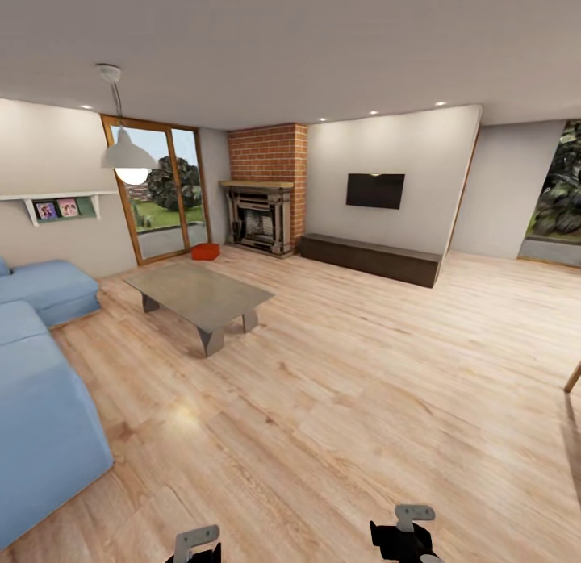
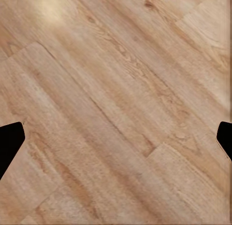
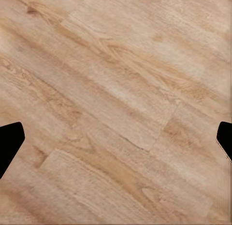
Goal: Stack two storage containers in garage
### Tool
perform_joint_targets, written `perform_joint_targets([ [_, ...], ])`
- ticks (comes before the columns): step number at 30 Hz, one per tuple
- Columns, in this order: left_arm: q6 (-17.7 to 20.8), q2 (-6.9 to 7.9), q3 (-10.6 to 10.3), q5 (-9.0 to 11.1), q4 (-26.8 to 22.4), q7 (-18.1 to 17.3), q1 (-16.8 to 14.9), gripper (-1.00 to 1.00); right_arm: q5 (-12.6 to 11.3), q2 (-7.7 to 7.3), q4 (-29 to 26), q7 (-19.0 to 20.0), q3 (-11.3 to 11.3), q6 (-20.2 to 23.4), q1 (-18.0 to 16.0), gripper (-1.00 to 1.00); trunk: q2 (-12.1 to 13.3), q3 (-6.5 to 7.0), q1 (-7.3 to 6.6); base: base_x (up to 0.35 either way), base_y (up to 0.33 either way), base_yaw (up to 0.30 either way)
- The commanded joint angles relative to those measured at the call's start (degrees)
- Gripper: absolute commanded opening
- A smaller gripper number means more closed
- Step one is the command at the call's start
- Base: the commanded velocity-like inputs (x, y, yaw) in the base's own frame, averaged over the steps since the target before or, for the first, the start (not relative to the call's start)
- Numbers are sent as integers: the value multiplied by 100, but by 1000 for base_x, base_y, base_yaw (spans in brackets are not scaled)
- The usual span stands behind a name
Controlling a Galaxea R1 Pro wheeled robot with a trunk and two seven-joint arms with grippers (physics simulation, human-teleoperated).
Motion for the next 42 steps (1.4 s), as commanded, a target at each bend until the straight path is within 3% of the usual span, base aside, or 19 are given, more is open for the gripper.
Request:
perform_joint_targets([
  [1,-17,-6,26,-15,3,1,-1,100,-59,-4,4,-22,49,-19,-2,100,-3,-2,5,310,-194,0],
  [42,-19,-7,26,-15,3,5,-1,100,-59,5,39,-22,50,-19,-2,100,-3,-2,5,309,-195,0],
])
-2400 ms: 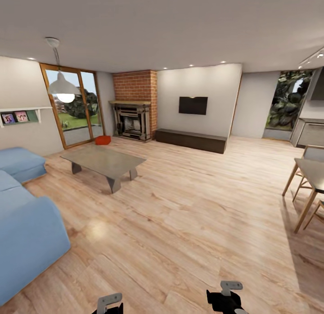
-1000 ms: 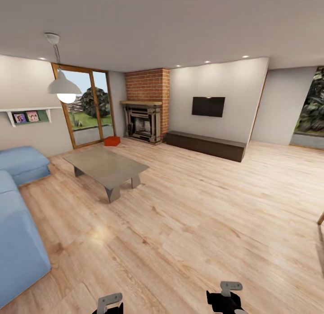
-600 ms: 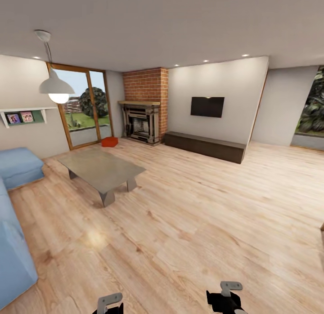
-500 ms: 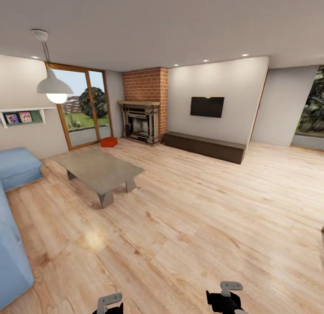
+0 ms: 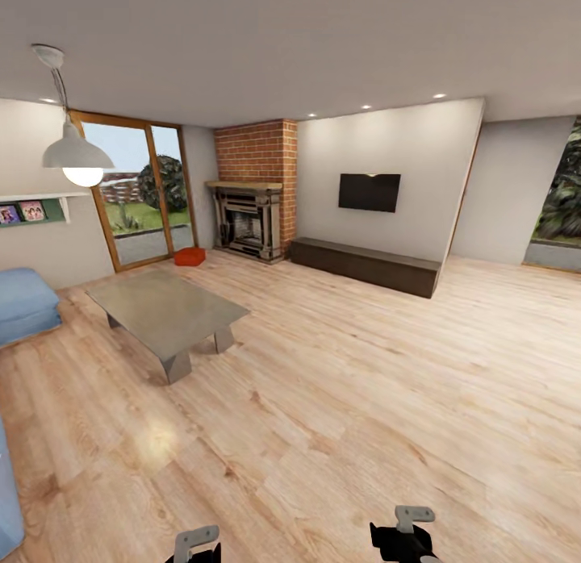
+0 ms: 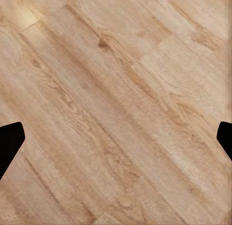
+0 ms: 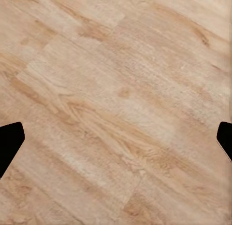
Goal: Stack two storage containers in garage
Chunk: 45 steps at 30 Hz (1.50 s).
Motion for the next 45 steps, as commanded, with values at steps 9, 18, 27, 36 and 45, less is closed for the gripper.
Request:
perform_joint_targets([
  [9,-22,-8,25,-15,3,-3,-2,100,-59,-4,4,-22,49,-19,-2,100,-3,-2,5,309,-195,0],
  [18,-23,-7,26,-15,3,1,-2,100,-59,-4,4,-22,49,-19,-2,100,-3,-2,5,309,-195,0],
  [27,-23,1,26,-15,3,-4,-2,100,-59,-4,4,-22,49,-19,-2,100,-3,-2,5,309,-195,0],
  [36,-23,7,26,-15,3,-6,-3,100,-53,-4,4,-22,49,-19,-2,100,-3,-2,5,309,-195,0],
  [45,-23,-4,26,-15,3,-5,-2,100,-59,-4,4,-22,49,-19,-2,100,-3,-2,5,309,-195,7],
])
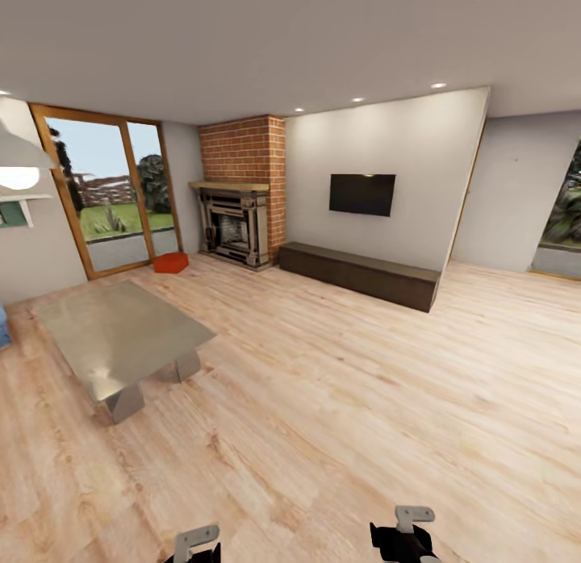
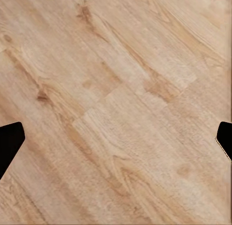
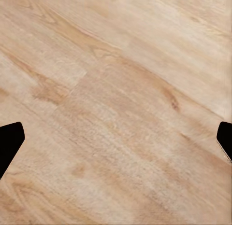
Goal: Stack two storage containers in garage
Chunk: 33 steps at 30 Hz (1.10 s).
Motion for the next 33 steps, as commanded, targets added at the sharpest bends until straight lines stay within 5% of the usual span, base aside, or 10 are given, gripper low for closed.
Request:
perform_joint_targets([
  [1,-18,-7,26,-15,3,-1,-2,100,-60,-4,4,-22,49,-19,-2,100,-3,-2,5,309,-195,85],
  [24,-9,-18,21,-15,3,5,-4,100,-60,5,5,-22,49,-19,-2,100,-3,-2,5,309,-195,241],
  [33,-9,-26,17,-15,3,2,-2,100,-60,5,4,-22,49,-19,-2,100,-3,-2,5,309,-195,44],
])
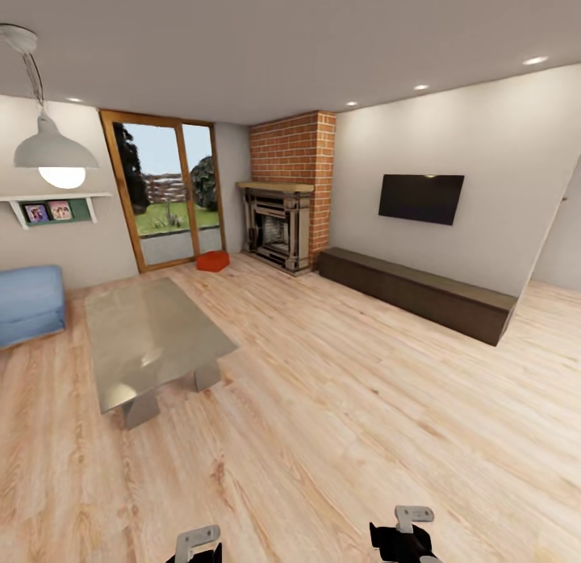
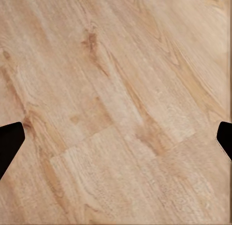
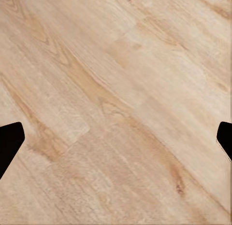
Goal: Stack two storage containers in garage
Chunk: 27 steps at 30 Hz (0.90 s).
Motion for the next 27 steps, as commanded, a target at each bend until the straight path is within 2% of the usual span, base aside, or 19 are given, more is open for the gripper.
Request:
perform_joint_targets([
  [1,-17,-7,26,-15,3,-1,-2,100,-59,-4,4,-22,49,-19,-2,100,-3,-2,5,309,-195,1],
  [27,-17,-15,26,-15,3,3,-2,100,-59,0,16,-22,49,-19,-2,100,-3,-2,5,309,-195,0],
])
